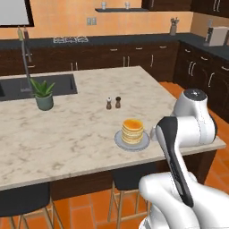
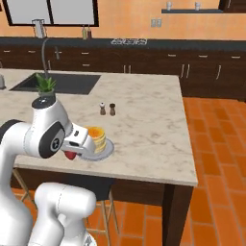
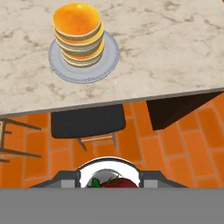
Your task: Take the strawberry from the fridge and place it on top of the pancake, located on the dining counter.
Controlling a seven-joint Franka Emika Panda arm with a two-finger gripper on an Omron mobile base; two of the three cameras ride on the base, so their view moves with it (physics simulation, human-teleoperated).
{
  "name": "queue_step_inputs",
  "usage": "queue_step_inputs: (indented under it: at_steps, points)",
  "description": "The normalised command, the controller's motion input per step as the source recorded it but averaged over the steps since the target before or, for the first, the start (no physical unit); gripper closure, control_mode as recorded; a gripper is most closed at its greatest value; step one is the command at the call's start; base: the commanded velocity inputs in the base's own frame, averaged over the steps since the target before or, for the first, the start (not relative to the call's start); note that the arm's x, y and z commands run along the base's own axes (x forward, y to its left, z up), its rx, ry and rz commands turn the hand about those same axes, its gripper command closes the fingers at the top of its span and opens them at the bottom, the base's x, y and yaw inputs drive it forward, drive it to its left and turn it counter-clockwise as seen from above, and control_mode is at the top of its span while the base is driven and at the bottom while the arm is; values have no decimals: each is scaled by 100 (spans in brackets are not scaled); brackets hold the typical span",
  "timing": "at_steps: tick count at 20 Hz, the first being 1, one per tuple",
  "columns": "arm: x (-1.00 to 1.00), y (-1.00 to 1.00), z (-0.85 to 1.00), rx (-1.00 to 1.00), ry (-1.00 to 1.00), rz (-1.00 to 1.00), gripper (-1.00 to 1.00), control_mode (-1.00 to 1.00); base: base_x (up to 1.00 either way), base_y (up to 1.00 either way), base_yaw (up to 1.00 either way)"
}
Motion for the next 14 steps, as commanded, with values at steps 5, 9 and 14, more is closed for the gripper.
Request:
queue_step_inputs:
  at_steps: [5, 9, 14]
  points:
    - [0, 0, 0, 0, 0, 0, 100, 100, 24, 25, -3]
    - [0, 0, 0, 0, 0, 0, 100, 100, 45, 2, 0]
    - [0, 0, 0, 0, 0, 0, 100, 100, 74, 17, 0]
